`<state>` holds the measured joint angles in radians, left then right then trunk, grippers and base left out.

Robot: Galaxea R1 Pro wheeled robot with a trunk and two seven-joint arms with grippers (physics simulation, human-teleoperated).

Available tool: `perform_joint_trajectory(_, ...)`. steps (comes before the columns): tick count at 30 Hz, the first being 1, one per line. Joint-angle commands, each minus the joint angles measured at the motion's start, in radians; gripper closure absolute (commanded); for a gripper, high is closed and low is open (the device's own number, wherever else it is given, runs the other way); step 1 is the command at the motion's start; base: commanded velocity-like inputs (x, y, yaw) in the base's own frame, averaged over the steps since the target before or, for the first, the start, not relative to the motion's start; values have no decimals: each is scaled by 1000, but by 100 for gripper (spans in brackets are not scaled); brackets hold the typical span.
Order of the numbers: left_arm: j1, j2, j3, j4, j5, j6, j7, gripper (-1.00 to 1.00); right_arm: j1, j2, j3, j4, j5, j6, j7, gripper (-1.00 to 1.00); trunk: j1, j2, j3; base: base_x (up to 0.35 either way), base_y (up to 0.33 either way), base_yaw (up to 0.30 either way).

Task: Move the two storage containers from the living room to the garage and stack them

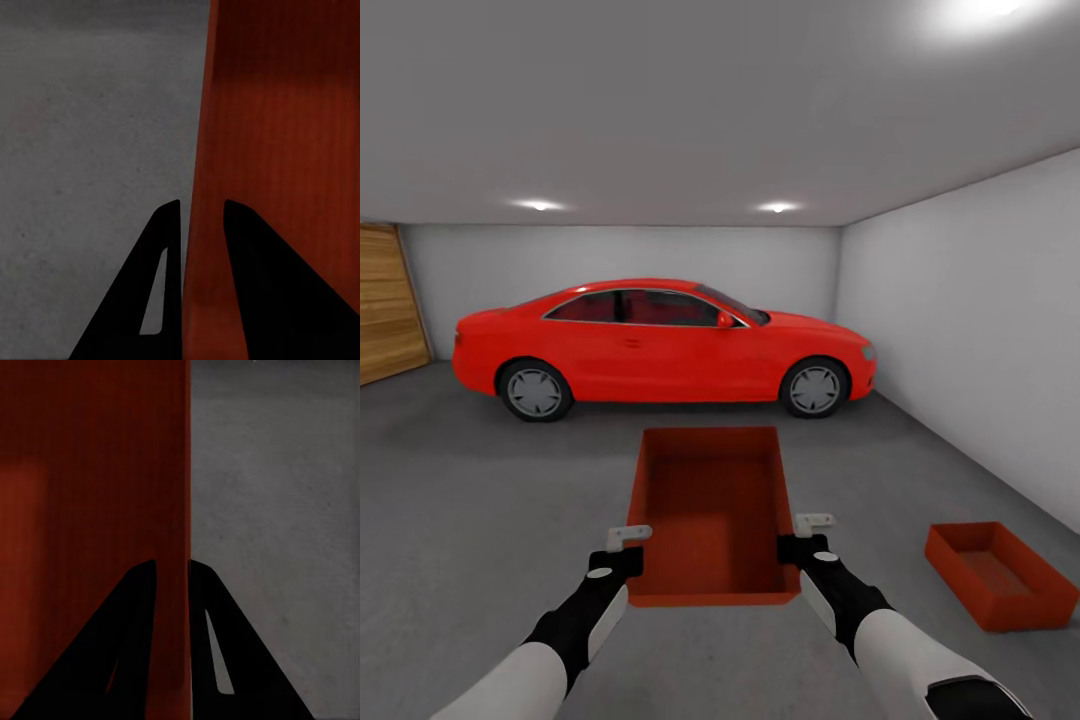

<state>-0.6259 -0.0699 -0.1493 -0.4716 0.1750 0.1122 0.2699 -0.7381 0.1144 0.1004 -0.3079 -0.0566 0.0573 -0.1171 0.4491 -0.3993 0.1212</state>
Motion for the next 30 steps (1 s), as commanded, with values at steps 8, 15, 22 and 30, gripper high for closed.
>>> perform_joint_trajectory(8, 0, 52, 69, 1, 9, 7, 22, 100, 0, -1, -3, -7, 6, 6, -5, 100, 1, -1, 0, 323, 0, 0)
perform_joint_trajectory(15, 0, 52, 69, 0, 9, 7, 22, 100, 0, -1, -4, -7, 6, 6, -5, 100, 1, -1, 0, 323, 0, 0)
perform_joint_trajectory(22, 0, 52, 69, -1, 9, 7, 22, 100, 0, -1, -4, -7, 6, 5, -5, 100, 1, -1, 0, 323, 0, 0)
perform_joint_trajectory(30, 0, 52, 69, -1, 9, 7, 22, 100, 0, -2, -3, -7, 6, 4, -5, 100, 1, -1, 0, 323, 0, 0)
